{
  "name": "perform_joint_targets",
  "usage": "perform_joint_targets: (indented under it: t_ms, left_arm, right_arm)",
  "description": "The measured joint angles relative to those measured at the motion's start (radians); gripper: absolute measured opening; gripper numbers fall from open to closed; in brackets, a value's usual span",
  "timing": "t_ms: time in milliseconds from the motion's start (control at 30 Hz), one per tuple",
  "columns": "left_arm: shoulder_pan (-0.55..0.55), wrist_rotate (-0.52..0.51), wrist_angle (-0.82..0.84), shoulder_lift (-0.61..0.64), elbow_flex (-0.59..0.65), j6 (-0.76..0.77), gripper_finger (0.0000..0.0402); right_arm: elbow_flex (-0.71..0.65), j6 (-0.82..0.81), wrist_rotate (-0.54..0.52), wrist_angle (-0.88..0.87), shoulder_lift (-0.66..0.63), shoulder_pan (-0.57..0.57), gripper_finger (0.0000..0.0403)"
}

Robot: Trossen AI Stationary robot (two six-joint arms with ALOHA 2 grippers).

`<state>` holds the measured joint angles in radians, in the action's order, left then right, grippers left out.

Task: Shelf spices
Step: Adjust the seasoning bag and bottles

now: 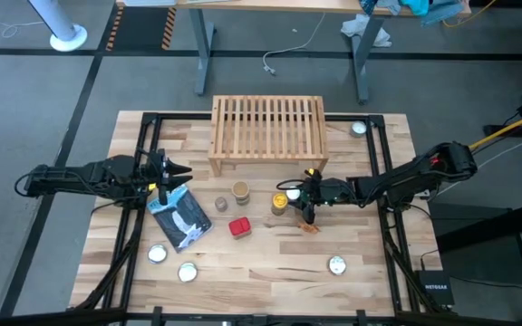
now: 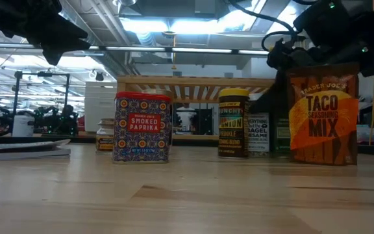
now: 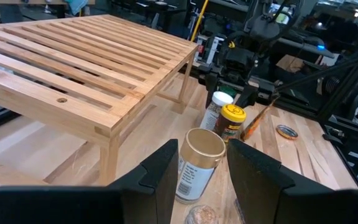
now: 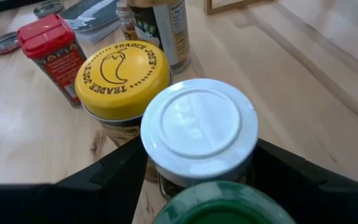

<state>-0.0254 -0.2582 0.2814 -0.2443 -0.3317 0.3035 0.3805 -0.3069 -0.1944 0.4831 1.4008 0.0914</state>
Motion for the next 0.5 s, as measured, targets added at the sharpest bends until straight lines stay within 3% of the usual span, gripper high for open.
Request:
perform_joint_targets:
  t_ms: [500]
  left_arm:
    - [0.0,0.0,0.0,0.0,0.0,0.0,0.0131]
  right_arm:
    - [0.001,0.0,-0.001,0.214,0.117,0.0,0.0269]
